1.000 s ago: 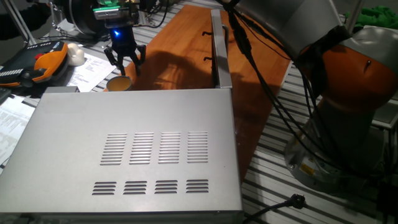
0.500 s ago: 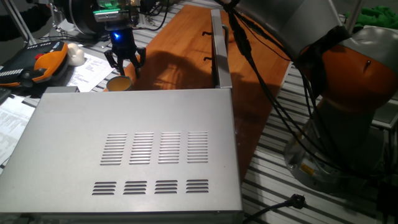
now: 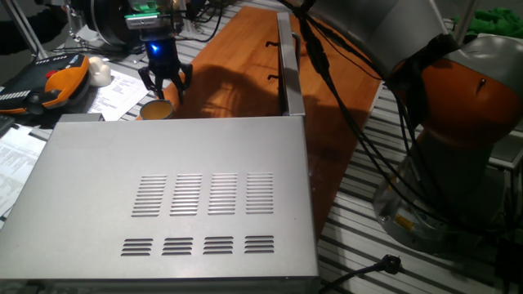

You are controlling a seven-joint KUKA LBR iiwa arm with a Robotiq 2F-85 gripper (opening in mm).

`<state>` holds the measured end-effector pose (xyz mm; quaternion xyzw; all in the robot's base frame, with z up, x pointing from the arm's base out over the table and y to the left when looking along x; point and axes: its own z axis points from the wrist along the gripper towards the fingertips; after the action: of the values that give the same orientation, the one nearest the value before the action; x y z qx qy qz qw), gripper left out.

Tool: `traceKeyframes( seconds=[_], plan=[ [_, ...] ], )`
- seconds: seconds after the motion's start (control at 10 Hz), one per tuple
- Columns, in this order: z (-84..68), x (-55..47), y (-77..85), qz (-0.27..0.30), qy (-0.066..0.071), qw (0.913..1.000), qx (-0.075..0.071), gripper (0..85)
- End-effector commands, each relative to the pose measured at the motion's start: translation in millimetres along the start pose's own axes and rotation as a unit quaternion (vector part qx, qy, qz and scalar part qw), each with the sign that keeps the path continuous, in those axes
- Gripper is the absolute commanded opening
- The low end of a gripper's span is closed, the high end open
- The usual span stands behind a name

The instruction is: Put the bowl into the microwave

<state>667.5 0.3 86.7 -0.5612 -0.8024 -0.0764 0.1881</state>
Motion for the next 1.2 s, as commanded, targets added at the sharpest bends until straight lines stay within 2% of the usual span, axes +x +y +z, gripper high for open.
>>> traceKeyframes(
  seconds=[0.0,0.1,0.2,0.3,0.4,0.5,0.6,0.7,0.8,1.1],
  plan=[
    [1.2,0.5,-0.3,0.001,0.001,1.0000,-0.002,51.0],
    [2.5,1.0,-0.6,0.000,0.002,1.0000,-0.005,51.0],
    [2.6,0.9,-0.6,-0.001,0.001,1.0000,-0.008,34.0],
    [2.6,0.7,-0.5,-0.002,0.002,0.9999,-0.011,34.0],
    [2.8,0.6,-0.7,-0.004,0.004,0.9998,-0.018,17.0],
    [3.3,0.7,-1.3,-0.007,0.005,0.9997,-0.022,17.0],
    [3.9,1.2,-1.4,-0.006,0.005,0.9996,-0.029,0.0],
    [4.5,2.0,-1.5,-0.002,0.011,0.9991,-0.041,0.0],
    [5.2,2.9,-1.6,0.003,0.012,0.9988,-0.047,0.0],
    [5.0,7.2,-1.7,0.004,0.009,0.9988,-0.047,0.0]
  ],
)
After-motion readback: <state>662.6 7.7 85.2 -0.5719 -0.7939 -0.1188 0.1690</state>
